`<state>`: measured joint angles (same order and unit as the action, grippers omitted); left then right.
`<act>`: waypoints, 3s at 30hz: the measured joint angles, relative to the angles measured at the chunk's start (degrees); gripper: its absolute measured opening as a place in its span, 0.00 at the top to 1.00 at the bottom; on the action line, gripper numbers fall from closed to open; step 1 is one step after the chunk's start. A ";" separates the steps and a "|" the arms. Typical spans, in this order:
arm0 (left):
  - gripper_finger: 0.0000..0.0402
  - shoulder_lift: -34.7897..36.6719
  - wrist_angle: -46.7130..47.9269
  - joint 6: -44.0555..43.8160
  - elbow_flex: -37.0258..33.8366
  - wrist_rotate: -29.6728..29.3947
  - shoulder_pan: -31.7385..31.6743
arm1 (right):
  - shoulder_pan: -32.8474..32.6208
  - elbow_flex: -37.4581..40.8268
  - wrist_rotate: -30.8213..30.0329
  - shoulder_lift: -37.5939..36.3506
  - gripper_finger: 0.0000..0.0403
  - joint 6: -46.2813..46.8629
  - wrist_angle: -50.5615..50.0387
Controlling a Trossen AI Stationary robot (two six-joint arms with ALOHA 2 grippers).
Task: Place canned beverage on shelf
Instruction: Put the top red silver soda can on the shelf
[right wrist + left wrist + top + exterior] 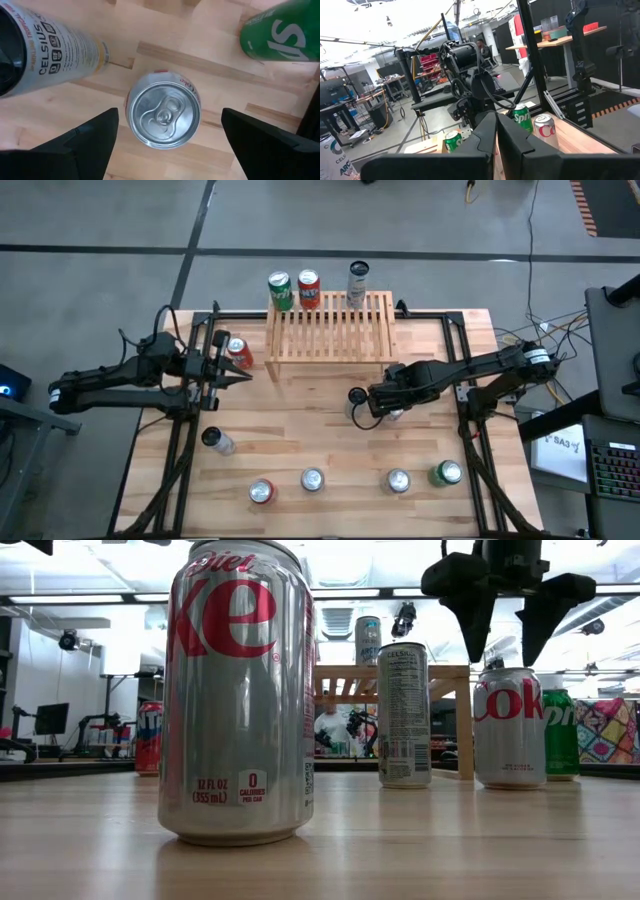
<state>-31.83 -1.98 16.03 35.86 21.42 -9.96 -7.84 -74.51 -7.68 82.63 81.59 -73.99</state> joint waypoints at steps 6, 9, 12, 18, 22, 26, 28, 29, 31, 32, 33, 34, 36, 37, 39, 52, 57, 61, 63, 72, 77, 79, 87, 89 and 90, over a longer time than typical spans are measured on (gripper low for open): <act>1.00 0.00 0.02 0.00 0.00 0.01 0.00 | 0.00 1.39 0.00 0.00 0.15 0.31 1.99; 1.00 0.00 0.02 0.00 0.00 0.01 0.00 | 0.00 2.73 0.00 0.00 0.15 0.37 3.98; 1.00 0.00 0.02 0.00 0.00 0.01 0.00 | 0.00 4.40 0.08 0.00 0.15 0.51 5.94; 1.00 0.00 0.02 0.00 0.00 0.01 0.01 | 0.00 7.52 0.10 0.00 0.15 0.51 9.41; 1.00 0.00 0.01 -0.02 0.00 0.01 0.01 | 0.00 10.73 0.62 0.00 0.15 0.54 14.91; 1.00 0.00 0.02 -0.02 0.00 0.03 0.01 | 0.00 14.49 1.72 0.00 0.16 1.48 20.12; 1.00 0.00 0.02 -0.02 0.00 0.03 0.00 | 0.00 16.04 1.68 0.00 0.18 2.50 21.71; 1.00 0.00 0.02 -0.02 0.00 0.03 0.00 | -0.02 16.54 1.58 -0.12 0.19 2.97 22.23; 1.00 0.00 0.02 -0.06 0.00 0.03 0.00 | -0.02 16.97 1.51 -0.24 0.22 3.88 22.17; 1.00 0.00 0.02 -0.27 0.00 0.03 0.01 | -0.02 16.99 1.51 -0.24 0.24 3.96 22.17; 1.00 -0.01 0.02 -0.45 0.00 0.03 0.01 | -0.02 16.83 1.50 -0.24 0.26 3.97 22.02; 1.00 -0.02 0.02 -0.56 0.00 0.04 0.00 | -0.02 16.48 1.51 -0.21 0.27 3.97 21.74; 1.00 -0.02 0.07 -1.04 0.00 0.06 0.00 | -0.02 15.30 1.75 0.04 0.27 3.89 20.80; 1.00 -0.01 0.09 -1.34 0.00 0.06 0.00 | 0.00 14.20 2.16 0.18 0.27 3.64 19.70; 1.00 0.00 0.40 -2.17 0.00 0.10 0.02 | -0.02 11.21 2.41 0.18 0.27 3.16 16.29; 1.00 0.00 -0.80 -10.25 -1.50 3.87 0.17 | 0.46 -14.32 3.11 0.00 0.27 -1.70 -8.96; 1.00 0.07 -9.95 -15.09 -5.69 4.23 0.17 | 1.61 -22.55 1.53 0.27 0.27 -6.21 -9.47; 1.00 0.08 -13.06 -16.85 -7.20 4.23 0.17 | 4.03 -28.54 -0.68 1.86 0.27 -11.60 -9.51; 1.00 0.09 -13.42 -17.22 -7.44 4.23 0.17 | 5.78 -31.49 -1.54 3.19 0.27 -15.12 -9.51; 1.00 0.23 -13.47 -19.48 -7.84 5.11 0.17 | 15.97 -46.29 -0.64 12.83 0.27 -30.82 -15.62; 1.00 0.81 -13.49 -19.61 -8.31 5.11 0.17 | 20.90 -49.55 3.40 16.11 0.27 -35.65 -15.92; 1.00 1.14 -13.42 -19.60 -8.28 5.11 0.17 | 22.39 -49.78 3.78 16.94 0.27 -36.93 -15.99; 1.00 2.51 -13.28 -19.58 -8.26 5.11 0.17 | 27.89 -48.39 6.21 17.75 0.27 -40.25 -16.13; 1.00 2.67 -13.27 -19.58 -8.26 5.11 0.17 | 29.01 -48.11 6.57 17.73 0.27 -40.94 -16.09; 1.00 2.75 -13.25 -19.58 -8.26 5.11 0.17 | 29.48 -48.09 6.96 17.73 0.27 -41.28 -16.08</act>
<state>-29.08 -15.22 -3.55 27.59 26.52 -9.78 21.64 -122.60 -0.72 100.36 40.32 -90.06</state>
